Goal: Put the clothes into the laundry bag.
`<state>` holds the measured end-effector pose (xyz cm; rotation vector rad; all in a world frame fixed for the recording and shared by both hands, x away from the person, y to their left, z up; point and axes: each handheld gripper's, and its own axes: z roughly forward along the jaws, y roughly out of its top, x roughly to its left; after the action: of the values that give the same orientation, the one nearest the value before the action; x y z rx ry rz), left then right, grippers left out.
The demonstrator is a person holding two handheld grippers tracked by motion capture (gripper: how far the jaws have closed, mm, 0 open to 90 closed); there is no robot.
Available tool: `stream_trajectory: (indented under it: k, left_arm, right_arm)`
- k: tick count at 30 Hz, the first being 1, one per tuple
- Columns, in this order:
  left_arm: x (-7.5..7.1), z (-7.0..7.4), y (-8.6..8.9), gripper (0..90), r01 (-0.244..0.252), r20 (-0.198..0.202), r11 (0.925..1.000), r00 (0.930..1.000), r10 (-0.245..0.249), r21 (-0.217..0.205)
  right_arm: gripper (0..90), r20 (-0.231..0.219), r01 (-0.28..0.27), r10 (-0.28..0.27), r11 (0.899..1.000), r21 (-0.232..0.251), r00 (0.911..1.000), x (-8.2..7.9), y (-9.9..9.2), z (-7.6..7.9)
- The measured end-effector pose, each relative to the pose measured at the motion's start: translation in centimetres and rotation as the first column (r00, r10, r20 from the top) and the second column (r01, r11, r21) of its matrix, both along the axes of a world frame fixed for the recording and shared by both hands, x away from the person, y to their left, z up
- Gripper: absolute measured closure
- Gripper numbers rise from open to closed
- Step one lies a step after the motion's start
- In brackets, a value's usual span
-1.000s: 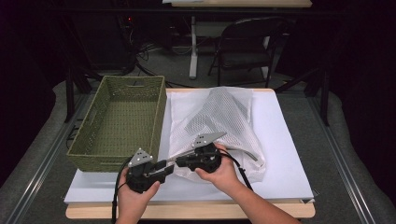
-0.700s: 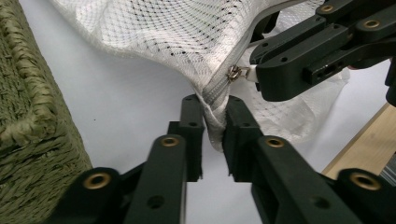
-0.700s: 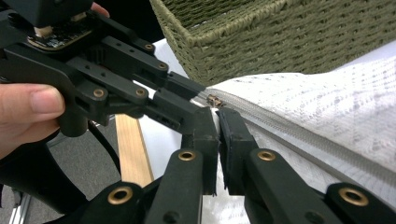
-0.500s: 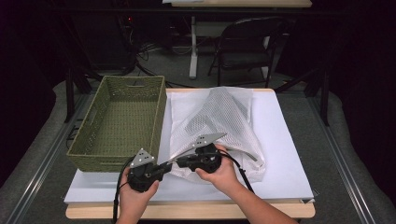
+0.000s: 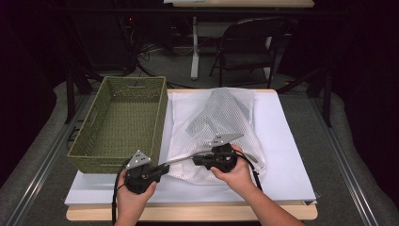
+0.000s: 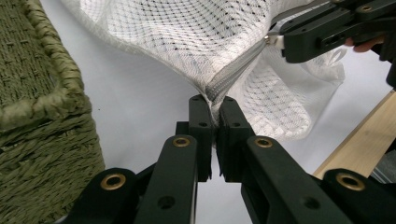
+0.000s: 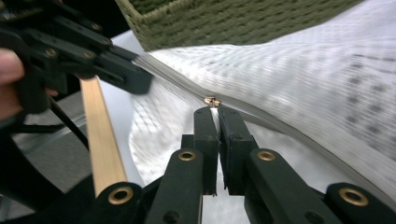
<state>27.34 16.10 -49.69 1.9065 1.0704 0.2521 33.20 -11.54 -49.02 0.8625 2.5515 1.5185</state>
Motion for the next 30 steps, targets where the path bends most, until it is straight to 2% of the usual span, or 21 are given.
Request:
stream_trajectory:
  k: [2, 6, 9, 13, 17, 22, 26, 30]
  left_arm:
    - [-0.1, 0.0, -0.1, 86.0, -0.001, 0.005, 0.9999, 1.0, 0.001, 0.015]
    - [-0.1, 0.0, -0.2, 86.0, -0.005, 0.012, 0.9994, 0.9999, 0.004, 0.035]
    - [0.0, -0.1, -0.2, 86.0, -0.01, 0.009, 0.9992, 0.9999, 0.01, 0.038]
    - [0.0, -0.1, 0.0, 86.1, -0.021, 0.005, 0.9989, 0.9998, 0.02, 0.042]
    - [0.1, -0.3, -0.1, 85.5, -0.023, -0.004, 0.9993, 0.9997, 0.023, 0.029]
    - [0.0, -0.2, -0.1, 76.9, -0.022, 0.002, 0.9996, 0.9998, 0.022, 0.017]
    - [-0.1, -0.2, -0.1, 68.2, -0.022, 0.0, 0.9998, 0.9998, 0.022, 0.0]
    - [-0.1, -0.2, -0.3, 62.4, -0.026, 0.004, 0.9997, 0.9996, 0.026, 0.001]
  right_arm:
    - [86.5, 0.019, 0.016, -0.015, 1.0, -0.027, 0.9997, -0.2, -1.0, -0.1]
    - [86.5, 0.017, 0.049, -0.048, 0.997, -0.06, 0.9987, -0.4, -2.9, -0.5]
    - [86.5, 0.007, 0.082, -0.082, 0.995, -0.054, 0.9966, -0.6, -4.5, -0.7]
    - [86.5, 0.004, 0.134, -0.134, 0.989, -0.069, 0.9909, -0.7, -6.6, -1.1]
    - [86.5, -0.024, 0.155, -0.157, 0.987, -0.049, 0.9874, -0.7, -8.2, -1.6]
    - [86.5, -0.03, 0.163, -0.164, 0.986, -0.036, 0.986, -1.2, -8.6, -2.0]
    - [86.4, -0.033, 0.157, -0.157, 0.988, -0.005, 0.9871, -1.3, -8.5, -1.7]
    - [86.4, -0.027, 0.152, -0.152, 0.988, -0.001, 0.988, -1.4, -8.2, -1.6]
